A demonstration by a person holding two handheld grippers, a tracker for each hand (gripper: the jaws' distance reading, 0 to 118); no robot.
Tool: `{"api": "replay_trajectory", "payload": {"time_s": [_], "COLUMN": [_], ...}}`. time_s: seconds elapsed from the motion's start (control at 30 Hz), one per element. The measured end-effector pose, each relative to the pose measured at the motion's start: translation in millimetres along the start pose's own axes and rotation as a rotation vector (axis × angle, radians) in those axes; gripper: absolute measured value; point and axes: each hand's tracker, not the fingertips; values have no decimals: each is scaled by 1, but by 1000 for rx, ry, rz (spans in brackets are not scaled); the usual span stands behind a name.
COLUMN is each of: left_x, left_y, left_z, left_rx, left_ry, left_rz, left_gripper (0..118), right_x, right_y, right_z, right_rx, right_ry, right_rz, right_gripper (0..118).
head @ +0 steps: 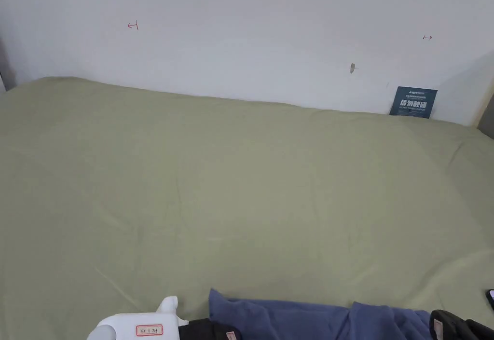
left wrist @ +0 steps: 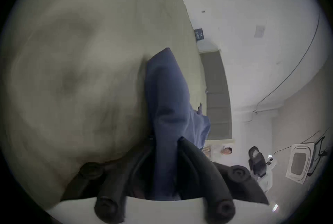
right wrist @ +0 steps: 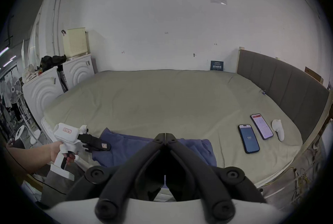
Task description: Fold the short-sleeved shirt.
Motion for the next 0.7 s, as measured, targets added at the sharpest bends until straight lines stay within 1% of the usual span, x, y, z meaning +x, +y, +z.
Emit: {"api": "replay_trajectory", "payload": {"time_s": [0.1,0.13,0.2,0.23,0.3,0.4,0.53,0.6,0.7], "left_x": [12,13,14,14,20,38,75,94,124], "left_y": [-1,0,12,15,23,33,24,22,10], "left_z": [11,19,45,58,100,160,226,234,213], "left_rx": [12,24,81,109,172,220,301,314,279], "left_ry": [80,79,53,41,102,265,420,473,426], "left_rz": [-127,-124,-56,-57,-124,-184,-263,-307,-354], "left_gripper": [12,12,12,12,12,12,12,12,12], "right_x": [2,2,1,1,2,5,5,2,-5], "right_y": [0,0,3,4,9,17,23,24,24], "right_z": [1,1,1,1,0,-2,-5,-8,-12], "right_rx": [-9,-10,-14,-11,-2,18,36,38,26], "right_ry": [-2,-3,-14,-16,-18,-23,-17,-13,3], "right_rz": [-7,-4,12,19,33,32,24,29,32], "right_gripper": [0,0,0,0,0,0,0,0,0]}}
